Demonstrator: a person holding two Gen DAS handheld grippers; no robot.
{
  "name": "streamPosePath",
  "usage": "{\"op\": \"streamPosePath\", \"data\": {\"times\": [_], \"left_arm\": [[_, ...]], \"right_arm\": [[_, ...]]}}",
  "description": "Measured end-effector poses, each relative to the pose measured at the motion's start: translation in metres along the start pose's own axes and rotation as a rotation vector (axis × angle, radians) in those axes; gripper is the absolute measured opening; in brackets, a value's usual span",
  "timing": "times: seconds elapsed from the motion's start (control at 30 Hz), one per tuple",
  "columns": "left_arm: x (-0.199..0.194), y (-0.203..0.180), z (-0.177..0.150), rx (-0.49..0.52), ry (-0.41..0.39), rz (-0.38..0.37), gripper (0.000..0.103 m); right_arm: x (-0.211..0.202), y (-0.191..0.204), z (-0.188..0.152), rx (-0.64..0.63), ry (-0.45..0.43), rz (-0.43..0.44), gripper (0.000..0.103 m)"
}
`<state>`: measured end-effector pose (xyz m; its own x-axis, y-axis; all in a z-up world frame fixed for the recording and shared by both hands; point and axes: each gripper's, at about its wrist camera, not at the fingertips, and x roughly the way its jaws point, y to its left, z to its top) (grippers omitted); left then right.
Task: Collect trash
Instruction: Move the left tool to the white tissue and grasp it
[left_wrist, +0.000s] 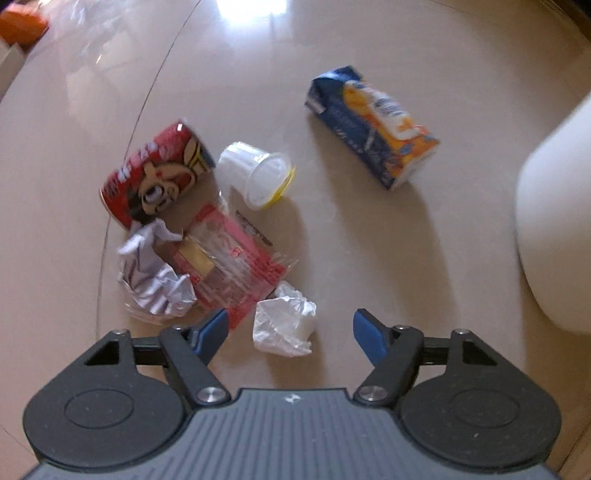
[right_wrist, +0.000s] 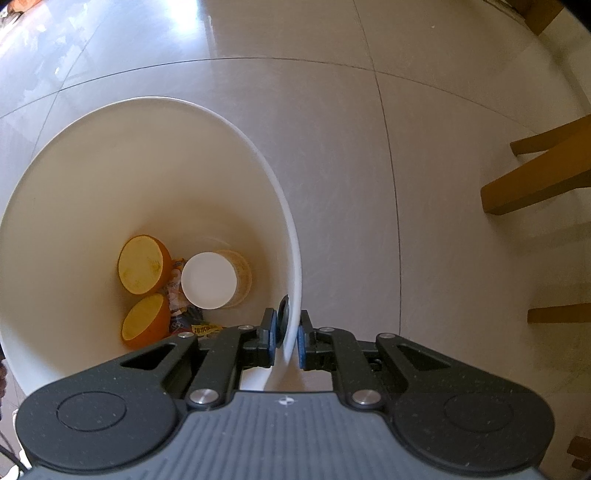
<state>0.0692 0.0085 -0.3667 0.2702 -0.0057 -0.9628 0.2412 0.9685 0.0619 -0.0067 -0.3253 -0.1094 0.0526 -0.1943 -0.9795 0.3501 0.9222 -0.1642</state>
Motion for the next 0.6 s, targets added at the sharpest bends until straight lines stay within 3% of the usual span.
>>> {"op": "streamPosePath", "data": {"times": [0.17, 0.33, 0.4, 0.6], "left_arm": [[0.015, 0.002, 0.000, -0.076, 0.012, -0.011, 0.059], [0.023, -0.003, 0.001, -0.074, 0.015, -0.014, 0.050], [0.026, -0.003, 0.001, -0.080, 0.025, -0.010, 0.038], [0.022, -0.003, 0.005, -0.080, 0.040, -0.021, 0.027]], "right_arm": [[-0.001, 0.001, 0.000, -0.004, -0.003, -0.001, 0.013], [-0.003, 0.000, -0.001, -0.011, -0.003, 0.003, 0.013], [-0.004, -0.001, -0.001, -0.007, -0.004, 0.005, 0.013], [-0.004, -0.004, -0.001, -0.002, -0.003, 0.010, 0.013]]}}
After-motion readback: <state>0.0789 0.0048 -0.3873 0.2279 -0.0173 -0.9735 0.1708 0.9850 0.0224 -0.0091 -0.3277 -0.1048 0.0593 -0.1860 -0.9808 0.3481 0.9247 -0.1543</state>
